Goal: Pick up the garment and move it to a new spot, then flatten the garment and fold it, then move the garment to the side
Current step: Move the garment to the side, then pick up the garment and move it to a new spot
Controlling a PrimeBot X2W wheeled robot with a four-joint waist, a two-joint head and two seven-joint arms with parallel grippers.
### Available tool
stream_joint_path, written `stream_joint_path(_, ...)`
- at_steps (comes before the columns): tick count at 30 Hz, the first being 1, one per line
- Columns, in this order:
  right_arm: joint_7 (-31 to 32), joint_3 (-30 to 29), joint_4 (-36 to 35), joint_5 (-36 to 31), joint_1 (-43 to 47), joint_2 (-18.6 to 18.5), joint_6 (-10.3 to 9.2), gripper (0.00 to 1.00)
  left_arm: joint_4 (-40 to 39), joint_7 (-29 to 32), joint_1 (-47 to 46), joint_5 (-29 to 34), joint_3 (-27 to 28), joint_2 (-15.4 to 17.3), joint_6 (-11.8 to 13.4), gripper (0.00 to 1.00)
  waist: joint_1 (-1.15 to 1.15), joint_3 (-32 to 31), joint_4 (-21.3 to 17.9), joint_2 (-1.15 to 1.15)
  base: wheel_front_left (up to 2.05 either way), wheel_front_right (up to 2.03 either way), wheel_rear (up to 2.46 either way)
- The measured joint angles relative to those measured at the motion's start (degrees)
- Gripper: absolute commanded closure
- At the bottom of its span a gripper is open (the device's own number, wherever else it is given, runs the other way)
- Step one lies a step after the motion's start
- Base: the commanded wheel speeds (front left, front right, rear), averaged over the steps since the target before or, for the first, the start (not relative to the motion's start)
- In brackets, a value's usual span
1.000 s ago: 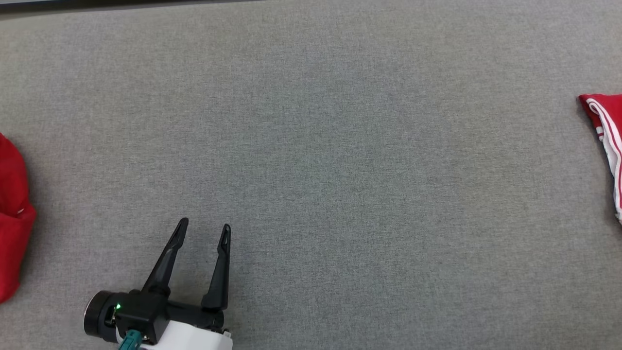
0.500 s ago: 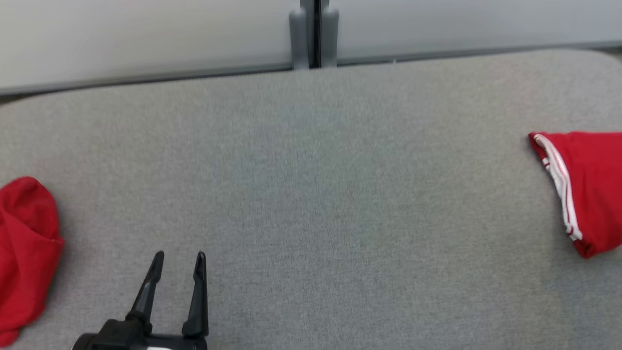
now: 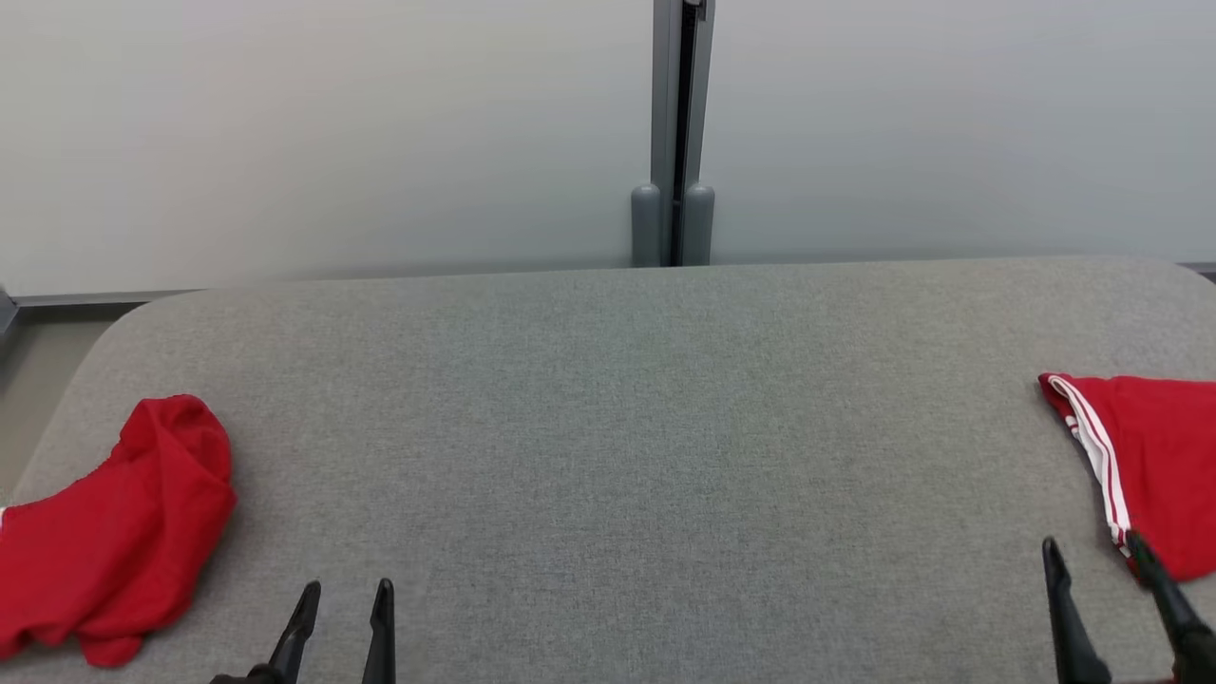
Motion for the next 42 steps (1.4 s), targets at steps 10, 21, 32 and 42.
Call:
stream_joint_path(10, 0.0, -0.3, 1.3, -0.8, 2.2, 2.3, -0.07, 0.0, 2.3, 0.0, 0.1, 0.6, 1.3, 0.0, -0.9, 0.0, 0.0, -0.6, 0.2, 0.0, 0.0, 0.0, 0.0)
stream_joint_path(21, 0.0, 0.7, -0.1, 0.3, 3.2, 2.5, -0.07, 0.0, 1.7, 0.0, -1.9, 1.5, 1.4, 0.0, -1.2, 0.0, 0.0, -0.5, 6.2, 0.0, 0.0, 0.0, 0.0)
stream_joint_path(32, 0.0, 7.3, 0.7, 3.1, 1.6, 2.6, -0.07, 0.0, 1.6, 0.0, -1.6, 3.5, 3.1, 0.4, -2.5, 0.0, 0.0, -0.6, 21.5, 0.0, 0.0, 0.0, 0.0)
stream_joint_path(42, 0.0, 6.8, -1.6, -0.7, -2.6, 1.0, -0.07, 0.0, 6.0, 0.5, -13.2, -1.0, 2.2, 0.3, -3.0, 0.0, 0.0, 6.2, 24.8, 0.0, 0.0, 0.0, 0.0)
